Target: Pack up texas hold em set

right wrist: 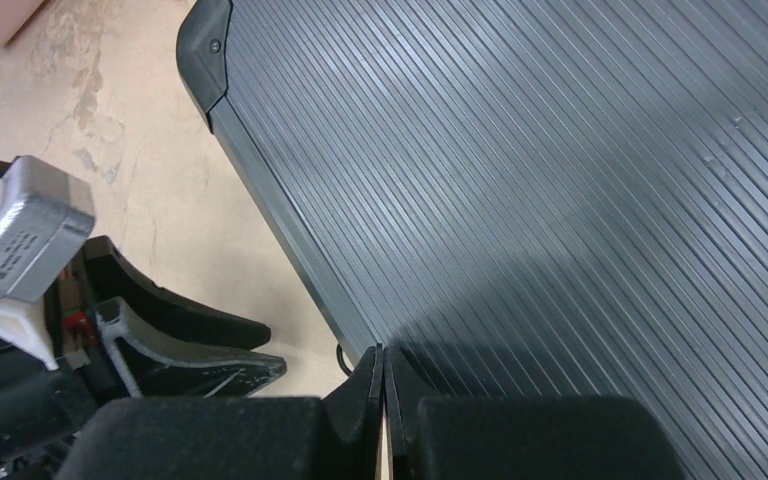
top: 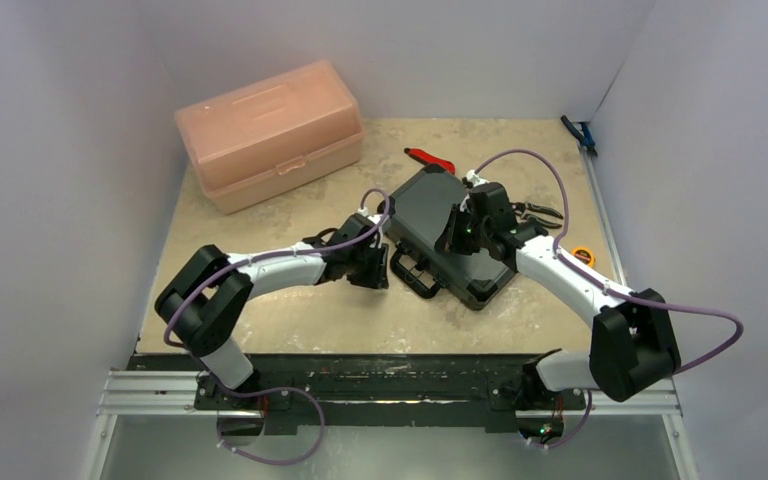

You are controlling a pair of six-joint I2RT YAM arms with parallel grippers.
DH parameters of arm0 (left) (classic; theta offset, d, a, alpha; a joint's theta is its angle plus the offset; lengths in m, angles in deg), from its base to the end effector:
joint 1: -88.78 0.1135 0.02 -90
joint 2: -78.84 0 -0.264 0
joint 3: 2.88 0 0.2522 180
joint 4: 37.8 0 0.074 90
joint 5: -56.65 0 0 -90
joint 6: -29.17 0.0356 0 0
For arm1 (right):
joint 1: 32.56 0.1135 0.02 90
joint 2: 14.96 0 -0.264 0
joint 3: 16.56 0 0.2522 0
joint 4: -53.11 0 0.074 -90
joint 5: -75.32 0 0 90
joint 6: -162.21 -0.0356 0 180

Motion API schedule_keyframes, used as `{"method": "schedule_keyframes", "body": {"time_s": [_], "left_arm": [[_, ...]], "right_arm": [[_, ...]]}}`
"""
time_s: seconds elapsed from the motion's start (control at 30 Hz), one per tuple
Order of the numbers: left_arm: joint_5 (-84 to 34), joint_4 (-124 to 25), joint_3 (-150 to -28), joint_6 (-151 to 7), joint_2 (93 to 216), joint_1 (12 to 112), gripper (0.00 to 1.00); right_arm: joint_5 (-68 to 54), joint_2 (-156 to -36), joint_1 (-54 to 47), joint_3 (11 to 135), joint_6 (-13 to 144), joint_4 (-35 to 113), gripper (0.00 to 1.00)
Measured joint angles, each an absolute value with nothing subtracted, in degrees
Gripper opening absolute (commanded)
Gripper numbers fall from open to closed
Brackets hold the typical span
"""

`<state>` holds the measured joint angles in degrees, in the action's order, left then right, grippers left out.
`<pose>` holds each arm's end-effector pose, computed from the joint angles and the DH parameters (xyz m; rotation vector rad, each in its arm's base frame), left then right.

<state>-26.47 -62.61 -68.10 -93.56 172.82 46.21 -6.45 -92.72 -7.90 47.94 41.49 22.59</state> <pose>0.2360 -0.2226 0.1675 0.2777 2.6191 -0.6546 0.2599 0.1249 0.2381 0.0536 2.4165 0.6330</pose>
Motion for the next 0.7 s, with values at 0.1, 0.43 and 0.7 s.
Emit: {"method": "schedule_keyframes", "body": {"time_s": [0.1, 0.43, 0.7], "left_arm": [[-26.4, -62.2, -68.5, -94.2, 174.4, 46.0, 0.31], [-25.9, -61.4, -69.8, -94.7, 176.8, 45.9, 0.3], [-25.4, -61.2, -72.0, -94.7, 178.9, 45.7, 0.3]], "right_arm": [[-6.5, -92.7, -7.9, 47.9, 41.5, 22.6, 0.03], [-6.4, -92.8, -7.9, 48.0, 41.5, 22.6, 0.01], [-6.3, -92.9, -7.9, 48.0, 41.5, 22.7, 0.0]]}}
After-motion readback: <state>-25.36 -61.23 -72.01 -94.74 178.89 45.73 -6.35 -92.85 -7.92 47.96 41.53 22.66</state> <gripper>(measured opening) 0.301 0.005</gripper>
